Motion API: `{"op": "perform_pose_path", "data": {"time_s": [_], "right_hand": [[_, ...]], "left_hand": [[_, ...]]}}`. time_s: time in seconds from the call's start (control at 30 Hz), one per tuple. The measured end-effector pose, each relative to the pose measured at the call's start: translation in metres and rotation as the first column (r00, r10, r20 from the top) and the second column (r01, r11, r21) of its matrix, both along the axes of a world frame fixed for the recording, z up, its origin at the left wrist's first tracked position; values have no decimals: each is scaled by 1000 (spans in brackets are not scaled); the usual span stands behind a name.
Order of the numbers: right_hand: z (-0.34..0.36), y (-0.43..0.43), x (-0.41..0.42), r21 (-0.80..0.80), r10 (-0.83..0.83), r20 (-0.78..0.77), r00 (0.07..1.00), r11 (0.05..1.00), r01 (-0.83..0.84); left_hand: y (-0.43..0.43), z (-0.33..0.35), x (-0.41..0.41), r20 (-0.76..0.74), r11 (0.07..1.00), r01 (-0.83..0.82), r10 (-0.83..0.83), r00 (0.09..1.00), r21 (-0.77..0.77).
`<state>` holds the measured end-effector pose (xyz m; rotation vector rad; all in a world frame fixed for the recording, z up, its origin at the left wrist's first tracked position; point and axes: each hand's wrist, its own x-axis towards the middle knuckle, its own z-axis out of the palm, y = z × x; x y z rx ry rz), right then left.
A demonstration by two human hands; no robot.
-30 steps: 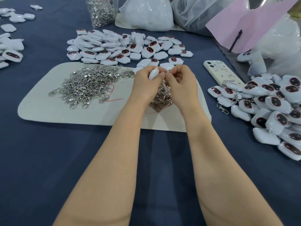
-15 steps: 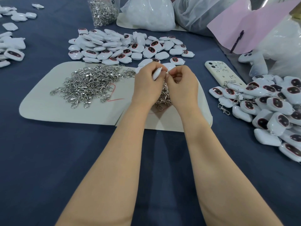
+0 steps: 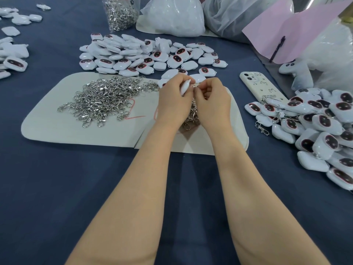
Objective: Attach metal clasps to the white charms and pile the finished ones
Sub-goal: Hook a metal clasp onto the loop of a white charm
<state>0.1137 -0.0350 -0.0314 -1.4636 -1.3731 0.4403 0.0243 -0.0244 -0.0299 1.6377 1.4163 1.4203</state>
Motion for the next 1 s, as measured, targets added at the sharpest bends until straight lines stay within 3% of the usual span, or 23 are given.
{"op": "perform_pose_path", "data": {"time_s": [0.33,1.0], "right_hand": [[0,3,4,-31,13,-111,994,999,-16],[1,1,-1,4,-29,-8,1000,1000,29]], "left_hand": [[4,-4,-3,-16,999,17,-18,1000,-43],[3,-4,-1,-64,998,-46,44,997,-30]]}}
